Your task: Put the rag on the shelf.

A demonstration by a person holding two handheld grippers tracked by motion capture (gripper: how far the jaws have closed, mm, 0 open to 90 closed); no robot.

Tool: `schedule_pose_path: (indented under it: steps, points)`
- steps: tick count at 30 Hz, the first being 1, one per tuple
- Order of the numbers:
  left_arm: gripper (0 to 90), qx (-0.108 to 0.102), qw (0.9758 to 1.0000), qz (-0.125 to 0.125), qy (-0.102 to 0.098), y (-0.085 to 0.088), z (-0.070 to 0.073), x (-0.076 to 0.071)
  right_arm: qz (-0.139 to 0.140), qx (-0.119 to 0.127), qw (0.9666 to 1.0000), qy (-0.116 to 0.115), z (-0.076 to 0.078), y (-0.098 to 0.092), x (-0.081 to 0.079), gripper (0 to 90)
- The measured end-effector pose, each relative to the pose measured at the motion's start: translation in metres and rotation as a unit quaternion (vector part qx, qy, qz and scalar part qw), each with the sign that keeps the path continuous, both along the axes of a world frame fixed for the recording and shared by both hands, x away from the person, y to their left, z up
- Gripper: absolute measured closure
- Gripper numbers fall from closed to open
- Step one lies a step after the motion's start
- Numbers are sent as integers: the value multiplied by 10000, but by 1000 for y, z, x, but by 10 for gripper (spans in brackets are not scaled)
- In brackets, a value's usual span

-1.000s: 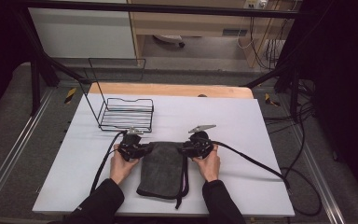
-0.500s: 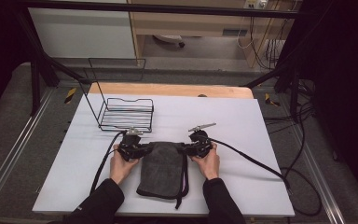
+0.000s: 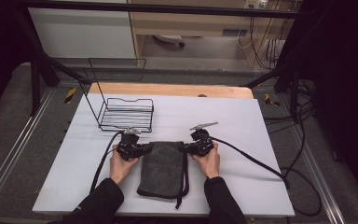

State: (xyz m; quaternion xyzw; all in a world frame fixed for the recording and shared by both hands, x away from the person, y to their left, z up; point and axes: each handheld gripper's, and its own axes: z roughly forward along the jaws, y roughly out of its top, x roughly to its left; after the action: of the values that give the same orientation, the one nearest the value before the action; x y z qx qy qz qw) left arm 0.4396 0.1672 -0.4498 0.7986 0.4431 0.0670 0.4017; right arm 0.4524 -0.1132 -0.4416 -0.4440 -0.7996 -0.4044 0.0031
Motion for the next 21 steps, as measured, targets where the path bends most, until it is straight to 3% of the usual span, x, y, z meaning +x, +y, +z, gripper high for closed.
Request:
schedule_pose_path:
  steps: [7, 13, 21]
  points:
    - [810, -194, 9997, 4, -154, 6, 7, -3, 22, 219, 9994, -267, 11, -3, -8, 809]
    - [812, -383, 9990, -10, -238, 10, 16, -7, 12, 266, 9987, -440, 16, -4, -14, 809]
    - [813, -604, 9970, -22, -492, 16, 27, -16, -3, 473, 9958, -782, 24, -6, -23, 809]
